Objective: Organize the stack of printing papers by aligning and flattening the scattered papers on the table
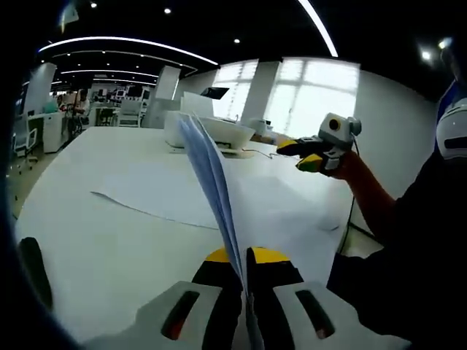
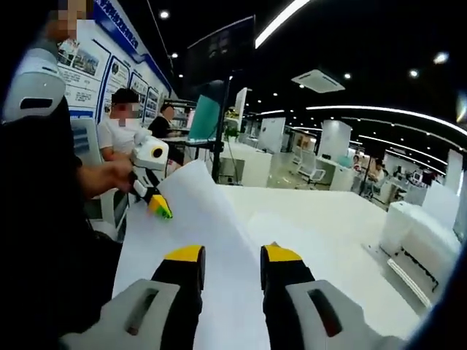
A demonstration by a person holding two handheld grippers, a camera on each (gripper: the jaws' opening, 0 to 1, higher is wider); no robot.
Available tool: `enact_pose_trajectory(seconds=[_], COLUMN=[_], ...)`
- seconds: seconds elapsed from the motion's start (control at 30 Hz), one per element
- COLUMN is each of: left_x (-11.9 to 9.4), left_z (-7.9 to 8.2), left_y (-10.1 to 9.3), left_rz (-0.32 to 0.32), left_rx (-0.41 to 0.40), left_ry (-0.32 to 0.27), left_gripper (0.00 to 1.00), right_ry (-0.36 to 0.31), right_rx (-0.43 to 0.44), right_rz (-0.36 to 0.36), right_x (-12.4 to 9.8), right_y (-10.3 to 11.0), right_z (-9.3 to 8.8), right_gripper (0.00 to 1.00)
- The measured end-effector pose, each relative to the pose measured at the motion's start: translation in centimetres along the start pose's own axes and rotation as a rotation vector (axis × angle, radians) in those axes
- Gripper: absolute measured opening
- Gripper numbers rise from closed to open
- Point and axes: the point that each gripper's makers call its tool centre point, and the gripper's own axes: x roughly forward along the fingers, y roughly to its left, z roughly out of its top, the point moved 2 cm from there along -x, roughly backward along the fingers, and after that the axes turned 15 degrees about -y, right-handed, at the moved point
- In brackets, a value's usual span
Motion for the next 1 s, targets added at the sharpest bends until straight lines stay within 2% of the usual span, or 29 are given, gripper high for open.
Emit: enact_pose_trajectory(seconds=[0.2,0.53,0.77,1.0], left_x=[0.0,0.1,0.1,0.1], left_z=[0.0,-0.2,-0.2,-0.1], left_y=[-0.1,-0.2,-0.2,0.4], left_rz=[0.002,0.004,0.0,-0.005], left_rx=[-0.002,-0.01,-0.007,-0.008], left_ry=[-0.002,0.0,0.002,0.006], left_gripper=[0.07,0.07,0.07,0.07], right_ry=[-0.047,-0.102,-0.096,-0.064], right_rx=[0.07,0.118,0.104,0.107], right_rz=[-0.019,-0.094,-0.133,-0.168], right_x=[-1.0,-3.4,-4.8,-6.4], right_y=[-0.8,-2.9,-3.1,-3.1], right_z=[-0.6,-0.7,-0.8,-1.7], right_gripper=[0.29,0.29,0.28,0.27])
